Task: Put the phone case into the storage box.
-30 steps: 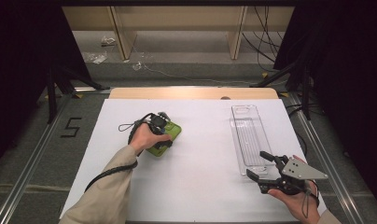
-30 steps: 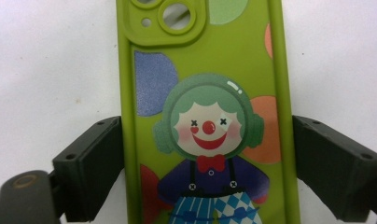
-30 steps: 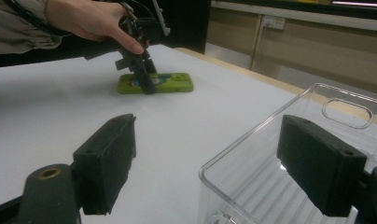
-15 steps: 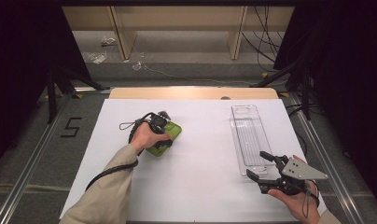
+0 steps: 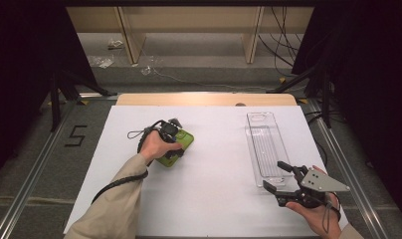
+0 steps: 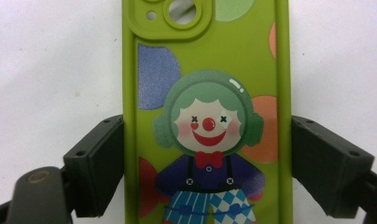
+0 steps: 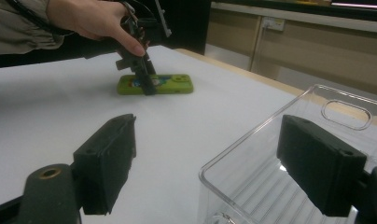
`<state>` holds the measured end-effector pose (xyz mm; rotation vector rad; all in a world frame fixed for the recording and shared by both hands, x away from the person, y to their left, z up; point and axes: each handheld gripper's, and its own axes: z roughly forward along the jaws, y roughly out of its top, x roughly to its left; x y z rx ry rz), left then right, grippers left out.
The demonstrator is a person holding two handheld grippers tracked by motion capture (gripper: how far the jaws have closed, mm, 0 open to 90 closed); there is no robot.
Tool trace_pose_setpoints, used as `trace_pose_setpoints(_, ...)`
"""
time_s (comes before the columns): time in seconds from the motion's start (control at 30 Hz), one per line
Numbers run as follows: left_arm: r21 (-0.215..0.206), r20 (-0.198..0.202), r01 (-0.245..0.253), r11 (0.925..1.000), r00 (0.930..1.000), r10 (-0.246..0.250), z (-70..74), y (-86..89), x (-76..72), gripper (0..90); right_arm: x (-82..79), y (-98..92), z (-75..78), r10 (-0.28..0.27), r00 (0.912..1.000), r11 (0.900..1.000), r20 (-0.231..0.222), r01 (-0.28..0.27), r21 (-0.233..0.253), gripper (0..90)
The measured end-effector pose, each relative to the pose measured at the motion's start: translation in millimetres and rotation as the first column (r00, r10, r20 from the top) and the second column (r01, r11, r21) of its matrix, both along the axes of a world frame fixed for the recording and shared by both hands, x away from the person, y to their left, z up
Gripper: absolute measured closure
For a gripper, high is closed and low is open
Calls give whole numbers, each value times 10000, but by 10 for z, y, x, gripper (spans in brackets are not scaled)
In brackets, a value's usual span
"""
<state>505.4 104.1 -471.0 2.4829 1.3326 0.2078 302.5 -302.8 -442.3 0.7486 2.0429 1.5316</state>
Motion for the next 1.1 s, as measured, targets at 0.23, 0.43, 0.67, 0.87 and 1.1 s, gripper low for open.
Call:
trace_pose_setpoints(0.23, -59, 150, 13, 10000, 9999, -12, 0, 10, -17, 162, 0, 1, 1, -6, 10000, 10000, 1, 6, 13, 206)
trace_pose_setpoints(0.43, -373, 447, -2, 9993, 9990, 18, 22, 24, -61, 163, 4, 3, -2, -5, 10000, 10000, -25, 5, 66, 203)
trace_pose_setpoints(0.67, -629, 990, 23, 9980, 9951, 40, 118, 33, -113, 163, 7, 5, -4, -45, 10000, 9999, -67, 45, 96, 189)
trace_pose_setpoints(0.87, -786, 1489, 103, 9968, 9889, 15, 183, 31, -177, 163, 14, -2, -7, -162, 9998, 9997, -68, 163, 159, 167)
trace_pose_setpoints(1.1, -1131, 2071, 273, 9932, 9783, -33, 232, 42, -278, 163, 16, -2, -7, -209, 9997, 9996, -85, 210, 175, 163)
